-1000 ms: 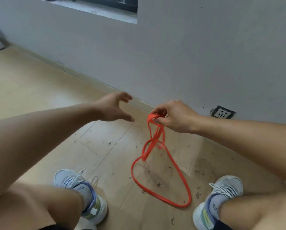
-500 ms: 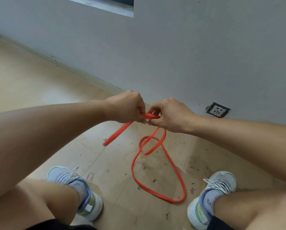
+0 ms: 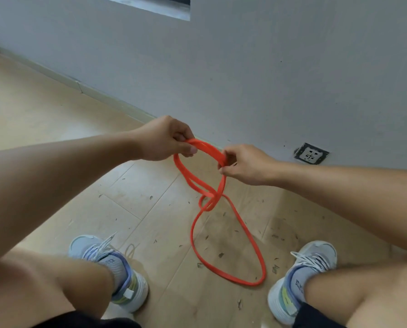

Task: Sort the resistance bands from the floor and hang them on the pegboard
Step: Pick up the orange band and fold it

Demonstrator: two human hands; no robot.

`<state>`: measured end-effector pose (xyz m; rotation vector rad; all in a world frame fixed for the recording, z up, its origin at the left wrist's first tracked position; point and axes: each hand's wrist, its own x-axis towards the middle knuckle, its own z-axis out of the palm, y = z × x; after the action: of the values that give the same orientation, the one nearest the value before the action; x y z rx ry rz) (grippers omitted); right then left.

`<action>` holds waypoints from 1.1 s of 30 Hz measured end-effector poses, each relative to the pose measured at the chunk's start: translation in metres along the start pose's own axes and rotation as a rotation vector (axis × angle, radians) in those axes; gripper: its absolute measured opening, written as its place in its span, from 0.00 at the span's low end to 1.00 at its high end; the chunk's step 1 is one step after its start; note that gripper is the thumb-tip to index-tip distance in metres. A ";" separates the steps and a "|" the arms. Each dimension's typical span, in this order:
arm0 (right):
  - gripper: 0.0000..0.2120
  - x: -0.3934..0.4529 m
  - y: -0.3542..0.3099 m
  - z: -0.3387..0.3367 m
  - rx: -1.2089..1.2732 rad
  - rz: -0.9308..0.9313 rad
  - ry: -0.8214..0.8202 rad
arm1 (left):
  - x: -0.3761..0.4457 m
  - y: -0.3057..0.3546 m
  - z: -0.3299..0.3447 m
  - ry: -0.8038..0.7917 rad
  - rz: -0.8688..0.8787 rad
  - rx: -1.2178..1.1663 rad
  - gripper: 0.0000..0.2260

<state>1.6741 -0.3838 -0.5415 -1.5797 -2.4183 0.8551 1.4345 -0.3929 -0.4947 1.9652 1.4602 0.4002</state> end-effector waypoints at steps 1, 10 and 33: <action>0.04 0.000 0.001 -0.001 0.045 -0.008 0.053 | -0.001 -0.002 -0.001 -0.016 -0.018 -0.005 0.04; 0.06 -0.013 -0.023 -0.010 0.111 -0.188 0.244 | -0.009 0.012 0.014 -0.158 -0.085 -0.150 0.13; 0.06 -0.016 -0.024 -0.019 0.334 -0.208 0.238 | -0.009 0.019 0.011 -0.252 -0.152 -0.375 0.11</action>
<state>1.6697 -0.3974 -0.5097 -1.2102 -2.0969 0.9145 1.4517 -0.4082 -0.4893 1.5359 1.2594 0.3188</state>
